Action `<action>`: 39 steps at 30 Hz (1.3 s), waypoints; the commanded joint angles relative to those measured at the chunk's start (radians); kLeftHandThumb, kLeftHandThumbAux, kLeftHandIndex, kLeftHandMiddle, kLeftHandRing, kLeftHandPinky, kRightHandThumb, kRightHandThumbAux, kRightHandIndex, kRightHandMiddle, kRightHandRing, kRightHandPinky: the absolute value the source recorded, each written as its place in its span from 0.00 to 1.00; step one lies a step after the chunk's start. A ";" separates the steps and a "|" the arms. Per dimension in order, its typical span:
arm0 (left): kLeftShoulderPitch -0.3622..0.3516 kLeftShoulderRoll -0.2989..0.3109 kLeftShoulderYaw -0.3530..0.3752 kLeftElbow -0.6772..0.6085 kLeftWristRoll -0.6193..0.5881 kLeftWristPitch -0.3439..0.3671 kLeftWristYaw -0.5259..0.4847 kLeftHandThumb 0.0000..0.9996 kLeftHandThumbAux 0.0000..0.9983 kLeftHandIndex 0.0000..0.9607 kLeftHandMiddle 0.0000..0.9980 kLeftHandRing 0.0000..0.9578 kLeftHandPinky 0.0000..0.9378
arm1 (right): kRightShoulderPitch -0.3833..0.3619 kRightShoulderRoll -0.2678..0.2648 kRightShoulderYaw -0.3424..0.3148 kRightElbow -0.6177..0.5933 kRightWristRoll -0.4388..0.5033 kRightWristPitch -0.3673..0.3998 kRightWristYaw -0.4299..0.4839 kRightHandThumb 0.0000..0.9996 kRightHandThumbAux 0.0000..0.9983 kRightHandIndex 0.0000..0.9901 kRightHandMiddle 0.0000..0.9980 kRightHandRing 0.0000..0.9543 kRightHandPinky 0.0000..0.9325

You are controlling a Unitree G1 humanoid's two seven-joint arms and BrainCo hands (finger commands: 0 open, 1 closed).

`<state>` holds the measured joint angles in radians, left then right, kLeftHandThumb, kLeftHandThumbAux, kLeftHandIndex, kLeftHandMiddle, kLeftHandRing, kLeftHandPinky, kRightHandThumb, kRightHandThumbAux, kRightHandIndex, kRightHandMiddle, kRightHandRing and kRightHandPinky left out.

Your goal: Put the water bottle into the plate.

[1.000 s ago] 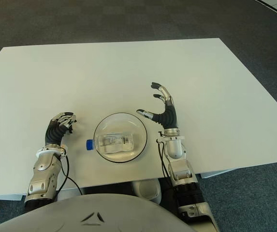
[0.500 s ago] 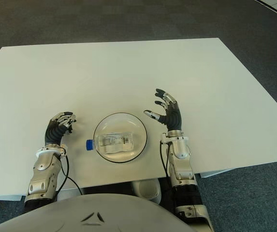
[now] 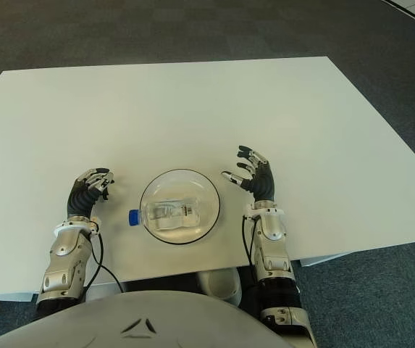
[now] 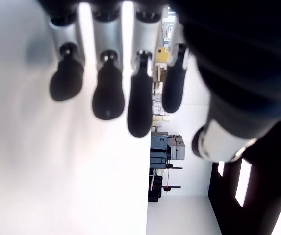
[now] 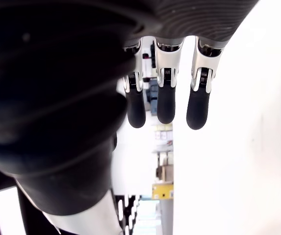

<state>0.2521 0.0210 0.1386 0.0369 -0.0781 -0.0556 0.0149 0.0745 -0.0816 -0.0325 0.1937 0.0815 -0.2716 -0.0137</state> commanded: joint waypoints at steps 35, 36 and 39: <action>0.000 0.000 -0.005 0.047 0.004 -0.027 -0.005 0.84 0.68 0.42 0.56 0.79 0.79 | -0.027 0.048 -0.034 0.134 -0.049 0.114 -0.055 0.70 0.74 0.43 0.50 0.52 0.54; 0.000 0.001 -0.005 0.049 0.004 -0.027 -0.004 0.84 0.68 0.42 0.56 0.79 0.79 | -0.027 0.049 -0.035 0.135 -0.048 0.115 -0.054 0.70 0.74 0.43 0.50 0.52 0.54; -0.001 0.002 -0.005 0.047 0.006 -0.014 -0.001 0.84 0.68 0.42 0.56 0.79 0.79 | -0.026 0.051 -0.035 0.138 -0.046 0.116 -0.051 0.70 0.74 0.43 0.50 0.52 0.54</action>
<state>0.2501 0.0218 0.1378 0.0608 -0.0777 -0.0942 0.0147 0.0296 -0.0411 -0.0655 0.2945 0.0348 -0.2053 -0.0679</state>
